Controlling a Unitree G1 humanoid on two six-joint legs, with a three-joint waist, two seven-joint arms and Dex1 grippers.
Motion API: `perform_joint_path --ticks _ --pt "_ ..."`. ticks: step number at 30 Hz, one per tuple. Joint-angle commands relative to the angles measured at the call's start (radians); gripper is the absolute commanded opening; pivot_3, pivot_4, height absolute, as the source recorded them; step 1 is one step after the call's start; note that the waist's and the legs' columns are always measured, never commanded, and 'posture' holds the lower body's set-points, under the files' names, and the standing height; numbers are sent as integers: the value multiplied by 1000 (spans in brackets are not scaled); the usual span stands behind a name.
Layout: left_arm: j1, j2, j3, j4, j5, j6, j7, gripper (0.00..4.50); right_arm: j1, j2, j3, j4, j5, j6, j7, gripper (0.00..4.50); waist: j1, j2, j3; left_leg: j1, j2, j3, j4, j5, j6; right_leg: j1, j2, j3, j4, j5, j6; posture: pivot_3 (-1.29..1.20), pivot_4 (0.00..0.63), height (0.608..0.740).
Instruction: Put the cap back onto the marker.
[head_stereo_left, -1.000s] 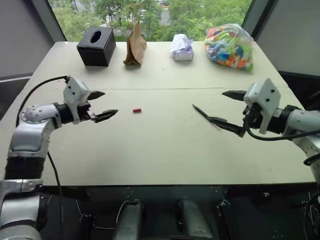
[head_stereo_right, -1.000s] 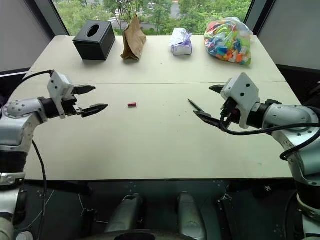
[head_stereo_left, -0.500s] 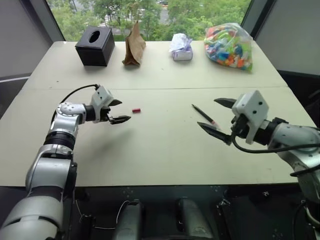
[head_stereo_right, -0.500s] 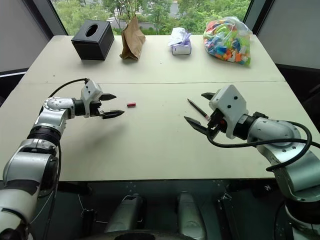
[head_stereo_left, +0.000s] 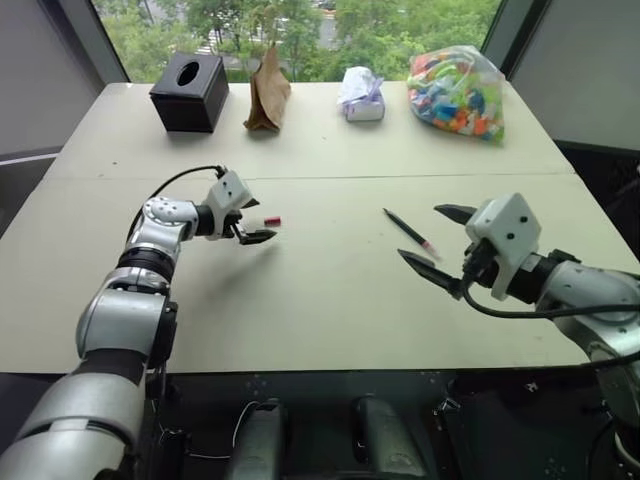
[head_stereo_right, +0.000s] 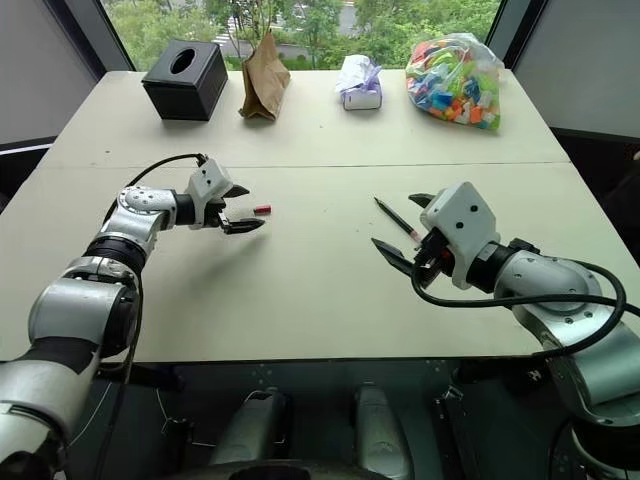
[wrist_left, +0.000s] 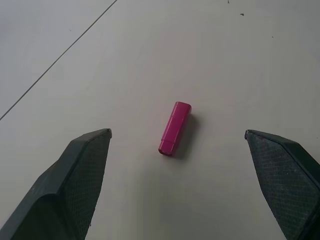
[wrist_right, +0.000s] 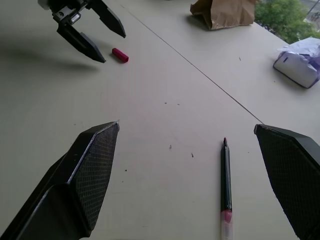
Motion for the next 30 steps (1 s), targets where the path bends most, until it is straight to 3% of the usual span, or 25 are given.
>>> perform_joint_path --ticks 1,13,16,23,30 --pt "-36 -4 9 8 17 7 20 4475 0 3 -44 -51 0 -13 -18 4500 0 0 0 0 0 0 0 0 0 0 0 0 0 0 0 0 150 740" --pt "-36 -53 28 33 33 67 77 4475 14 -7 -61 -76 1 3 -39 4500 4 0 0 1 0 0 1 0 0 1 0 0 0 0 0 0 150 740" --pt "-37 -58 28 33 37 72 82 3621 16 -10 -65 -74 0 1 -36 4500 4 0 0 1 0 0 1 0 0 1 0 0 0 0 0 0 150 740" --pt "-31 -65 30 35 46 74 79 150 20 -14 -74 -82 2 9 -38 4500 1 0 0 1 0 0 1 0 0 1 0 0 1 0 0 0 150 740" --pt "-25 -57 29 31 45 70 52 23 14 -15 -74 -80 3 17 -35 4500 1 0 0 1 0 0 1 0 0 1 0 0 1 0 0 0 150 740"
